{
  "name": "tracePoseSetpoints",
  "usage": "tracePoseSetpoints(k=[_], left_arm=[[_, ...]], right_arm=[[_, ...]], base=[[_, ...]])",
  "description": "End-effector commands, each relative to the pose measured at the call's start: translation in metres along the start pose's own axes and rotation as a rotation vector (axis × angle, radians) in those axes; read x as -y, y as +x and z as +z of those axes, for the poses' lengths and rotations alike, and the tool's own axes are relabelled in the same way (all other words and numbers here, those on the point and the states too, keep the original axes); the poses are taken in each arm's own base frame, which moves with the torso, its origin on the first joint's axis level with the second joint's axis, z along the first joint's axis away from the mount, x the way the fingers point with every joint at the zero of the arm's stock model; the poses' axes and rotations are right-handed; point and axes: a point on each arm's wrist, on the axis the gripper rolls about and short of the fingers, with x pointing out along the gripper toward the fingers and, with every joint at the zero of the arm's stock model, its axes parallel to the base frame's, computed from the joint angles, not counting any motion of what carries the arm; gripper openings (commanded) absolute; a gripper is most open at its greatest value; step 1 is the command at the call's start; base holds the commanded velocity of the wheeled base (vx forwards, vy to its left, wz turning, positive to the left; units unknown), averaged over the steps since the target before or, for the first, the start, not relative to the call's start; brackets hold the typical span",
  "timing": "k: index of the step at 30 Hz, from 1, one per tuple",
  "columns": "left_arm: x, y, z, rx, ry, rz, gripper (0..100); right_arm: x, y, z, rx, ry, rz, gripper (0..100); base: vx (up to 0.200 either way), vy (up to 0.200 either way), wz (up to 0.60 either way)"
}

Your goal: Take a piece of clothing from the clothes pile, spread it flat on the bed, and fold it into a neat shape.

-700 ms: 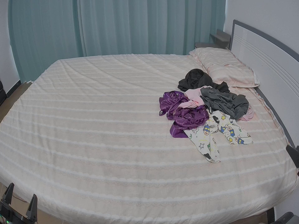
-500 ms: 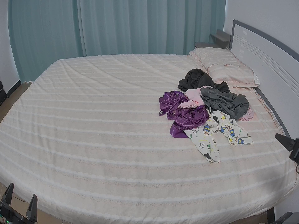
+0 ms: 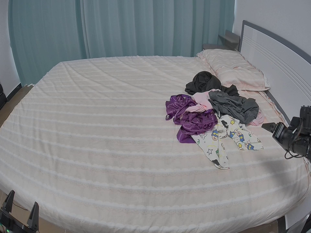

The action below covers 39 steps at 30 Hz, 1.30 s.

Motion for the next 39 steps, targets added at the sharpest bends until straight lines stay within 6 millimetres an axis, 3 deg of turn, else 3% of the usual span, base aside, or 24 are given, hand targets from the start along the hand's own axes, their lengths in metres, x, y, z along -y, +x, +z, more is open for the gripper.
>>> tracePoseSetpoints(k=[1,9,10,12,20,30,39], left_arm=[[0.0,0.0,-0.005,-0.001,0.0,0.0,100],[0.0,0.0,-0.005,0.0,0.0,0.0,100],[0.0,0.0,-0.005,0.0,0.0,0.0,100],[0.0,0.0,-0.005,0.0,0.0,0.002,100],[0.0,0.0,-0.005,0.0,0.0,0.0,100],[0.0,0.0,-0.005,-0.001,0.0,0.0,100],[0.0,0.0,-0.005,0.0,0.0,0.002,100]], right_arm=[[0.014,0.097,-0.004,-0.021,0.064,-0.126,100],[0.025,0.154,-0.007,-0.028,-0.018,-0.201,100],[0.025,0.154,-0.007,-0.028,-0.018,-0.201,100],[0.035,0.174,-0.01,-0.03,-0.072,-0.242,100],[0.063,0.206,-0.029,-0.096,-0.128,-0.293,100],[0.077,0.221,-0.03,-0.126,-0.122,-0.224,100],[0.09,0.218,-0.005,-0.075,-0.161,-0.175,100]], base=[[0.0,0.0,0.0],[0.0,0.0,0.0],[0.0,0.0,0.0],[0.0,0.0,0.0],[0.0,0.0,0.0],[0.0,0.0,0.0],[0.0,0.0,0.0]])
